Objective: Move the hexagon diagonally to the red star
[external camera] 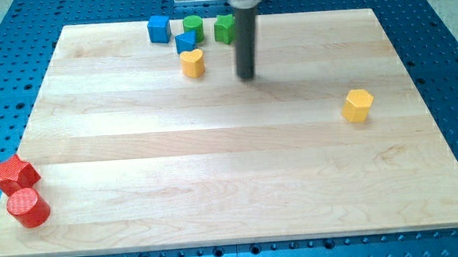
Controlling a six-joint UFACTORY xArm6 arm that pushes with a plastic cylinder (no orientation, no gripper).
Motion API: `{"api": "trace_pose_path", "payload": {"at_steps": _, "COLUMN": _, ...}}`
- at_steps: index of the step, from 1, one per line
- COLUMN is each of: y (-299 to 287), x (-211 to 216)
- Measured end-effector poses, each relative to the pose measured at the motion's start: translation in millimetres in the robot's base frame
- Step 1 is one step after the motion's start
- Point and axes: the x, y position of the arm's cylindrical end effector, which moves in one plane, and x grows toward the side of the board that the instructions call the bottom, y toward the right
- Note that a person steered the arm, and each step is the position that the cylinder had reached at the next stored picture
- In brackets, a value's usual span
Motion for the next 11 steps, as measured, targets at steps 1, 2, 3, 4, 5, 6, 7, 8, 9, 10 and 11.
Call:
{"api": "trace_pose_path", "payload": {"at_steps": 1, "y": 80.0, "x": -3.1}}
{"api": "trace_pose_path", "payload": {"at_steps": 2, "y": 113.1, "x": -2.9}}
{"api": "trace_pose_path", "payload": {"at_steps": 3, "y": 120.8, "x": 26.8}}
{"api": "trace_pose_path", "payload": {"at_steps": 4, "y": 166.8, "x": 42.8}}
{"api": "trace_pose_path", "payload": {"at_steps": 5, "y": 200.8, "x": 57.9}}
{"api": "trace_pose_path", "payload": {"at_steps": 6, "y": 184.9, "x": 81.5}}
{"api": "trace_pose_path", "payload": {"at_steps": 7, "y": 192.5, "x": 92.1}}
{"api": "trace_pose_path", "payload": {"at_steps": 8, "y": 180.0, "x": 95.8}}
{"api": "trace_pose_path", "payload": {"at_steps": 9, "y": 123.3, "x": 95.0}}
{"api": "trace_pose_path", "payload": {"at_steps": 10, "y": 133.7, "x": 95.9}}
{"api": "trace_pose_path", "payload": {"at_steps": 11, "y": 139.4, "x": 111.8}}
